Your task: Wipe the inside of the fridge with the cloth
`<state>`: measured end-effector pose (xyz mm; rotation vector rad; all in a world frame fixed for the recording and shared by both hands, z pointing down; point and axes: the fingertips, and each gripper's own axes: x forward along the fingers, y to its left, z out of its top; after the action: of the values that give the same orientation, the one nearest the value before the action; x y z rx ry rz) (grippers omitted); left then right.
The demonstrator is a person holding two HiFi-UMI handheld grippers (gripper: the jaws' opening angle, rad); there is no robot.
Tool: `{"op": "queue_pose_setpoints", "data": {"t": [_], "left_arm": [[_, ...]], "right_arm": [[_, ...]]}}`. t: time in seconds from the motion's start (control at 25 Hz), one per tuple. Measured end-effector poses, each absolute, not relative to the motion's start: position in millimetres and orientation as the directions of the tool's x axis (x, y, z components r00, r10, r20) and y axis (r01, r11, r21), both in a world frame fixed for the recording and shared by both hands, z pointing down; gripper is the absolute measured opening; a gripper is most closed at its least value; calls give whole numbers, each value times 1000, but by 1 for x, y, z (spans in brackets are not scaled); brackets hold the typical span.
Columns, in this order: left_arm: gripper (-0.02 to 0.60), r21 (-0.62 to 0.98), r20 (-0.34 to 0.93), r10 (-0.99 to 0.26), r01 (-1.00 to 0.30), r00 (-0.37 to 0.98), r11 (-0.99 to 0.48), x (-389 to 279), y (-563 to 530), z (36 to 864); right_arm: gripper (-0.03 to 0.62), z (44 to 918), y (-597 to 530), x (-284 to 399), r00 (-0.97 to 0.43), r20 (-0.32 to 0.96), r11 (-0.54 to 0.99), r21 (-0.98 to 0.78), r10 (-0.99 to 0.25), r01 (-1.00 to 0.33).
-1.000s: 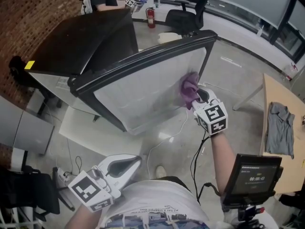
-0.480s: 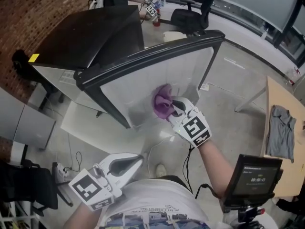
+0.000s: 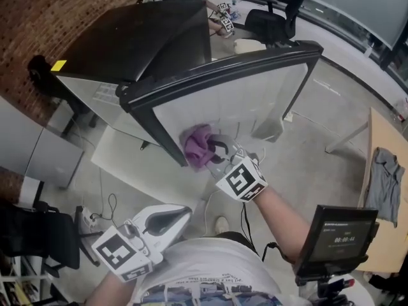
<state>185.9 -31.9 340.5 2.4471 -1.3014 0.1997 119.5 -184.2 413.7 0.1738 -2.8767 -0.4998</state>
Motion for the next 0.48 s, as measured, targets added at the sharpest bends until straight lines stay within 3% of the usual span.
{"op": "queue_pose_setpoints", "data": {"t": [0.48], "left_arm": [[8,251,288,-758,-810,585,-530,191,-42,343]], "right_arm": [[81,449,-199,127,-940,296,898,438,-169,-23]]}}
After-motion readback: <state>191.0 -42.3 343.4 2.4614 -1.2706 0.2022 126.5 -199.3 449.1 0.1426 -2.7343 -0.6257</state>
